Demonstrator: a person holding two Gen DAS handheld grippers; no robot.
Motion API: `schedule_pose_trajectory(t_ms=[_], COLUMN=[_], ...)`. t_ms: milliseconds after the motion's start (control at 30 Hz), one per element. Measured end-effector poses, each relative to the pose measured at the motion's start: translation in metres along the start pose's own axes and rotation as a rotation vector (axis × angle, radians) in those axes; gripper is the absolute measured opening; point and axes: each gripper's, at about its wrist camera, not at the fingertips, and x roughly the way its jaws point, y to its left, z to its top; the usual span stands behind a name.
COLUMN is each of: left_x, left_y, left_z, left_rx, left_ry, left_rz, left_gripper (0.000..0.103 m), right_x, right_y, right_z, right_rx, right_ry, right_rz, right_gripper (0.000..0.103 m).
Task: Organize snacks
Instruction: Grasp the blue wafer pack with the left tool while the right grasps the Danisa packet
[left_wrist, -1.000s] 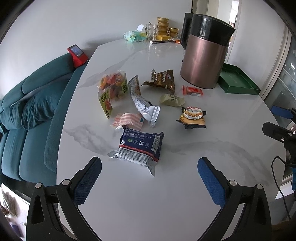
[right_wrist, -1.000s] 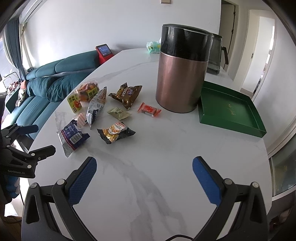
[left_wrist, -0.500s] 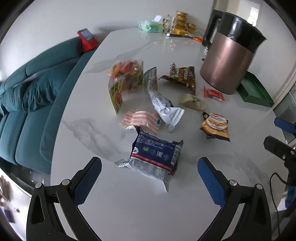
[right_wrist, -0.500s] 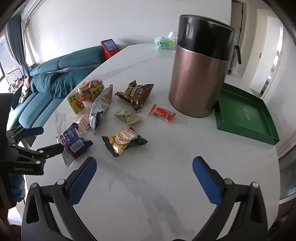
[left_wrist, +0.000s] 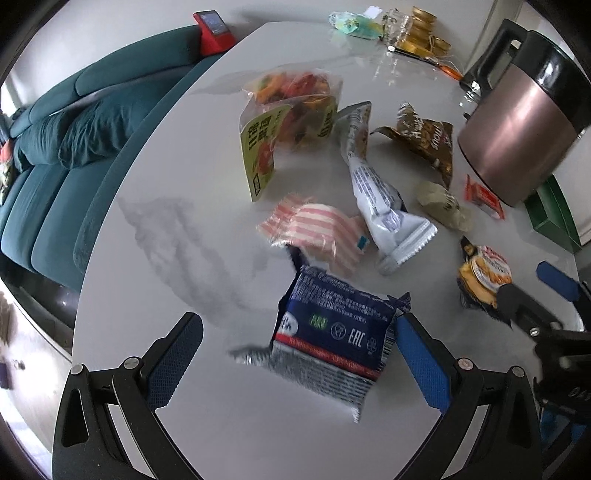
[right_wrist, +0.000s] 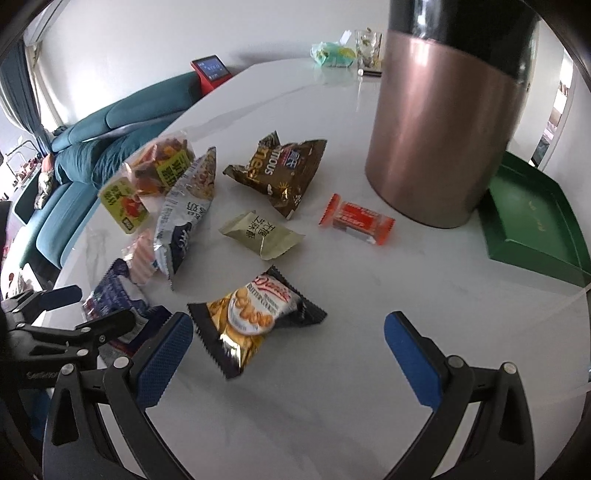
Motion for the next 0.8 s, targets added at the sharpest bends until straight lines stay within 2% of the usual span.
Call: schedule_pose_trajectory(t_ms=[133, 267, 567, 633, 700, 767, 800], left_x=[0.004, 0.007, 0.012, 0.016, 0.017, 0.017, 0.016], left_y=[0.001, 0.006, 0.001, -0.002, -0.008, -0.009, -0.010], left_z=[0.002, 0.007, 0.004, 0.002, 0.000, -0.001, -0.001], left_rx=[-0.022, -0.063, -0.030, -0.016, 0.019, 0.029, 0.031], left_ry=[0.005, 0.017, 0.019, 0.040, 0.034, 0.028, 0.025], left_rz=[0.014, -0.005, 0.002, 0.004, 0.032, 0.045, 0.048], left_gripper=[0.102, 0.102, 0.102, 0.102, 0.101, 0.100, 0.099], right_x=[0.015, 0.023, 0.035, 0.035, 0.034, 0.033, 0.033], right_y=[0.002, 0.000, -0.002, -0.002, -0.003, -0.005, -0.007], right_z=[0.003, 0.005, 0.001, 0.000, 0.001, 0.004, 0.006], right_rx=[0.006, 0.020, -0.007, -0.020, -0.026, -0.030, -0.026], right_ry=[0.016, 0.020, 0.036, 0.030, 0.024, 0.020, 0.015], right_rz=[0.003, 0.005, 0.024, 0.013, 0.021, 0.033, 0.045], right_gripper=[0.103, 0.103, 0.103, 0.076, 0.063, 0.037, 0.014])
